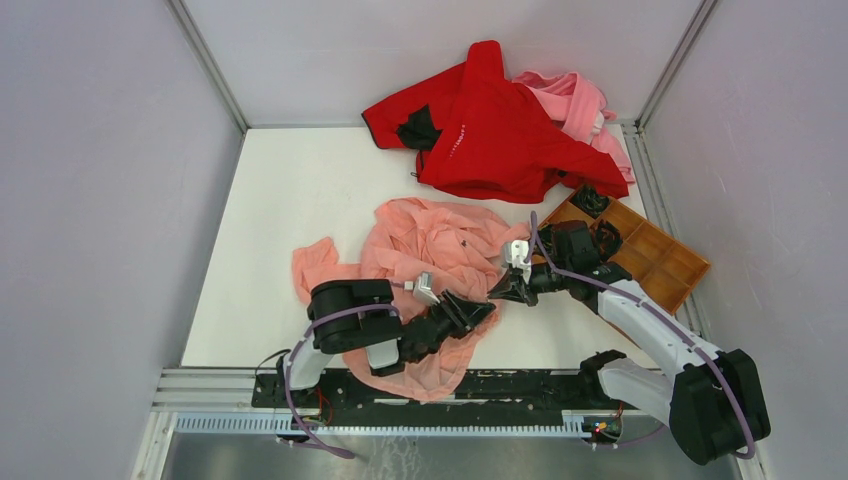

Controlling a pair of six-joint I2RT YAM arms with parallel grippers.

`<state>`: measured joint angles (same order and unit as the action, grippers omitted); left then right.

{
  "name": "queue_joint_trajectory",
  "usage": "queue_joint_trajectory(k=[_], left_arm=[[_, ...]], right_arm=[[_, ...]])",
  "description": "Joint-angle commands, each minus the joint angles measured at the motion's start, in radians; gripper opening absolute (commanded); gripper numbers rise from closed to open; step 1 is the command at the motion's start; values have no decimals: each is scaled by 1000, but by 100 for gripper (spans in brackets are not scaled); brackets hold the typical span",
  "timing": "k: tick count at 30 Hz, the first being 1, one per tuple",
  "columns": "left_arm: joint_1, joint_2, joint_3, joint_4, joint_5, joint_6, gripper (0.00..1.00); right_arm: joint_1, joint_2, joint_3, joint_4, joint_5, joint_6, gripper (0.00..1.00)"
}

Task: Zip up the jacket
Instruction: Zip the zipper on the jacket.

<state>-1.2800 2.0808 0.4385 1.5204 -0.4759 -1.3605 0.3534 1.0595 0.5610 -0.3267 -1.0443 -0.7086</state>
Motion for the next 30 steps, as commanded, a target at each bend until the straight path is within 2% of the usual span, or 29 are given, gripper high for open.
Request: queue_joint_trajectory(k=[1, 8, 15, 17, 18, 23, 30], left_arm=[[14, -43, -6, 218, 19, 48, 48], [24, -46, -2, 218, 42, 55, 42], [41, -44, -3, 218, 66, 67, 18], [44, -41, 0, 218, 77, 74, 4], [45, -39, -1, 218, 81, 79, 2], [48, -46, -7, 218, 97, 137, 2], [49, -19, -40, 218, 132, 89, 2]], right_arm=[[3, -4, 42, 5, -54, 17, 0], [4, 4, 40, 19, -36, 30, 0], [3, 1, 37, 17, -35, 27, 0], [4, 0, 36, 15, -31, 26, 0], [4, -1, 36, 16, -25, 24, 0], [0, -4, 39, 24, 39, 30, 0], [-17, -14, 63, 167, 332, 140, 0]])
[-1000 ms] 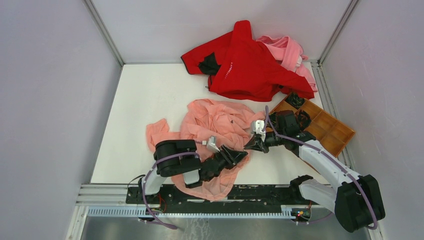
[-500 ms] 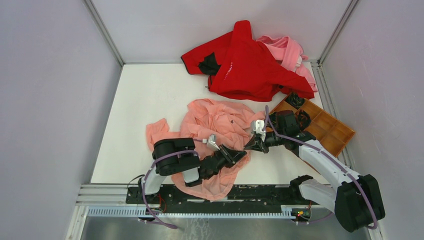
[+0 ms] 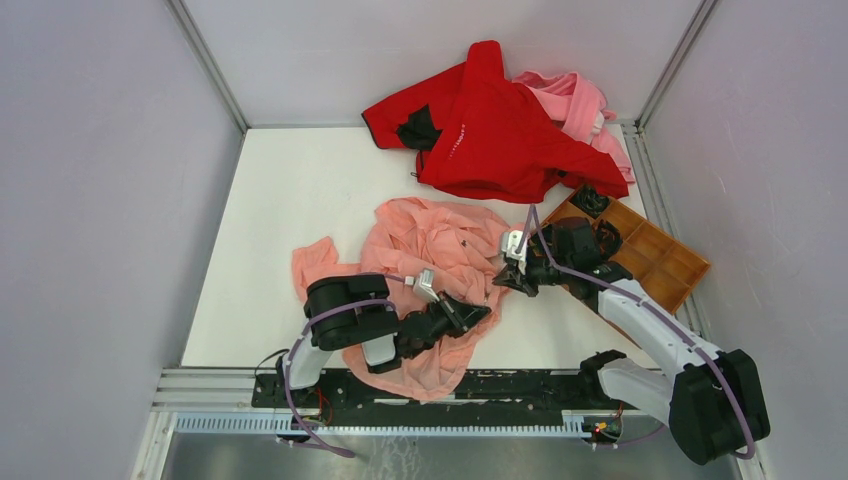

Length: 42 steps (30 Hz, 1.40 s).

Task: Zip up the jacket
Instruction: Zip the zipper on the jacket.

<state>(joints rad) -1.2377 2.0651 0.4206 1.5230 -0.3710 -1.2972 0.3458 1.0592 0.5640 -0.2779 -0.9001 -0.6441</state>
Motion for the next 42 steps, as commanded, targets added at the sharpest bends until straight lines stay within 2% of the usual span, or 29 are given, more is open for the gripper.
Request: queue_joint_trajectory(k=[1, 11, 15, 23, 27, 34, 42], left_arm=[[5, 1, -26, 216, 29, 16, 2], [6, 12, -52, 215, 31, -40, 2], [-1, -9, -64, 215, 50, -42, 2], [-11, -138, -133, 152, 71, -25, 2], [7, -266, -108, -32, 124, 20, 2], [35, -543, -18, -526, 178, 145, 2], [68, -655, -54, -774, 247, 163, 2]], right_arm=[[-13, -9, 67, 137, 216, 83, 0], [-21, 16, 89, 243, 357, 83, 0], [-23, 31, 131, 256, 360, 102, 0], [-44, 122, 344, 264, 287, 187, 0], [-43, 166, 441, 263, 265, 220, 0], [-44, 255, 653, 238, 301, 215, 0], [-44, 309, 810, 225, 324, 236, 0]])
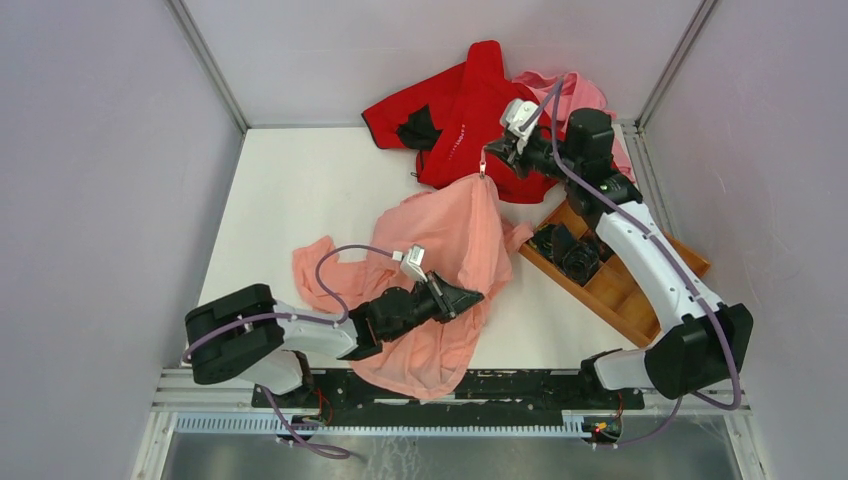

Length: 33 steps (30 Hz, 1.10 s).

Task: Zip up the jacket
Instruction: Zip the zipper on the jacket.

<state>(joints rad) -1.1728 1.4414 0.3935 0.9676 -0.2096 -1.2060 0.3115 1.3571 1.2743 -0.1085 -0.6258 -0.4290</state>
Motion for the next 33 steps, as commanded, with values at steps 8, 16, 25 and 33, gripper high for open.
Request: queue_joint_trajectory(k=[8, 16, 25, 33], left_arm=[[129, -168, 51, -476, 191, 182, 2], [326, -222, 332, -798, 340, 395, 2], [463, -184, 531, -974, 488, 497, 2], [461, -430, 112, -900, 556, 267, 2]], right_arm=[[-8, 84, 285, 21, 76, 32, 0], [-15, 187, 555, -28, 122, 43, 0], [-50, 157, 562, -48, 95, 52, 0], [-19, -31, -52, 69, -28, 42, 0]])
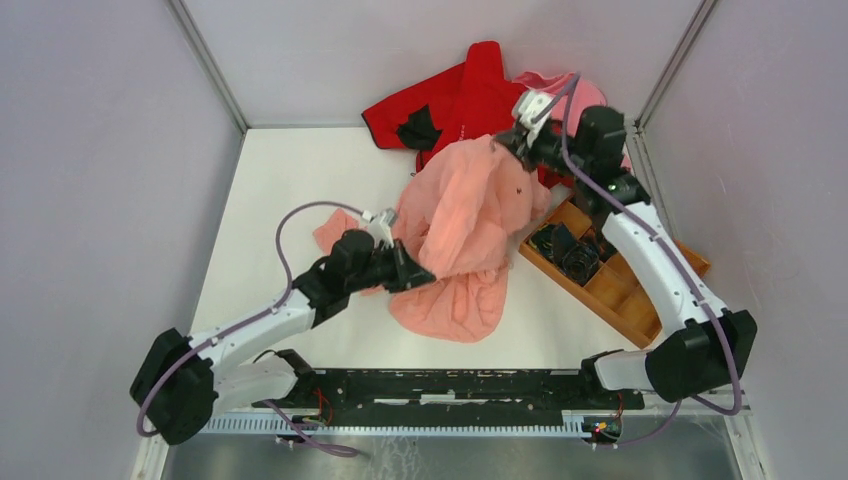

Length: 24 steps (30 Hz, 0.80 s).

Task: Zip up the jacket
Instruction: Zip the zipper on the jacket.

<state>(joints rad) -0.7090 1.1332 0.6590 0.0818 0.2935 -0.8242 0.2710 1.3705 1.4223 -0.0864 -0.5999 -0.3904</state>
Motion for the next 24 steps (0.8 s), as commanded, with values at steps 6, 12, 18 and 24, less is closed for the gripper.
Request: queue_joint_trajectory(k=[6, 12, 18, 24], left_arm=[[-1, -235, -281, -196, 42, -164, 2], [-1, -264, -224, -411, -39, -98, 2], [-1, -325, -154, -534, -75, -59, 28], [-1, -433, -14, -582, -105, 61, 51]], right_arm=[[25, -92, -444, 80, -25, 7, 0], [12, -120, -527, 122, 21, 7, 0], [10, -147, -602, 168, -127, 49, 0], [30, -177, -677, 236, -301, 76, 0]])
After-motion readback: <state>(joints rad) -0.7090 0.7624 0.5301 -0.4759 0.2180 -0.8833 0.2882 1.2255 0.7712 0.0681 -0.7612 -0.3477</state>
